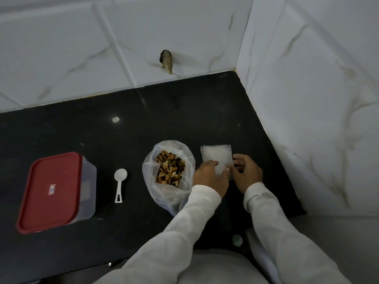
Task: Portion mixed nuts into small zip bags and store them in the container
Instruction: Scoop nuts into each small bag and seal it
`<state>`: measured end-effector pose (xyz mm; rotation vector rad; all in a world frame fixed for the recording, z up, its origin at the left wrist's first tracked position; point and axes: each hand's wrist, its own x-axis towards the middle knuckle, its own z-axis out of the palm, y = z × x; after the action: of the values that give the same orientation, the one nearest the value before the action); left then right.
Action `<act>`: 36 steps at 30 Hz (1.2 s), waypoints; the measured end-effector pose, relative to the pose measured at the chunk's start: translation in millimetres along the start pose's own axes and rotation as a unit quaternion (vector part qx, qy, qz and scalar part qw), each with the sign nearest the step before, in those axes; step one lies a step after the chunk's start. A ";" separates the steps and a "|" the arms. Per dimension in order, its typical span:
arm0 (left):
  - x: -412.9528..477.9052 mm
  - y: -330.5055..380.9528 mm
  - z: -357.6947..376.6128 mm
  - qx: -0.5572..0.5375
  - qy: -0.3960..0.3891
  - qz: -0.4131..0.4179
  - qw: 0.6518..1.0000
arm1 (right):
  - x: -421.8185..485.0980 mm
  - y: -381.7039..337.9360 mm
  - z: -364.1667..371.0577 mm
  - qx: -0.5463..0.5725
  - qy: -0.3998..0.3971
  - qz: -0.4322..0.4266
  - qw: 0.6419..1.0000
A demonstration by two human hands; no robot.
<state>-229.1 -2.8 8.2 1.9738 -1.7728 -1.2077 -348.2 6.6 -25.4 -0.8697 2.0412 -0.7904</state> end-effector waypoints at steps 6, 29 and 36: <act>-0.6 0.3 -1.8 -0.019 0.017 0.027 0.999 | 1.1 -2.6 -2.5 0.043 0.005 0.025 0.999; -20.3 -74.1 -129.4 -0.290 0.068 0.049 0.953 | -86.3 -89.9 33.6 0.184 -0.136 -0.065 0.971; -27.9 -139.0 -162.9 -0.258 0.049 0.009 0.965 | -112.9 -94.8 89.9 0.068 -0.184 -0.116 0.974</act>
<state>-14.7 0.2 33.1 1.6707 -1.2580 -1.3668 -191.3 19.5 45.5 -1.0999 1.5616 -0.8145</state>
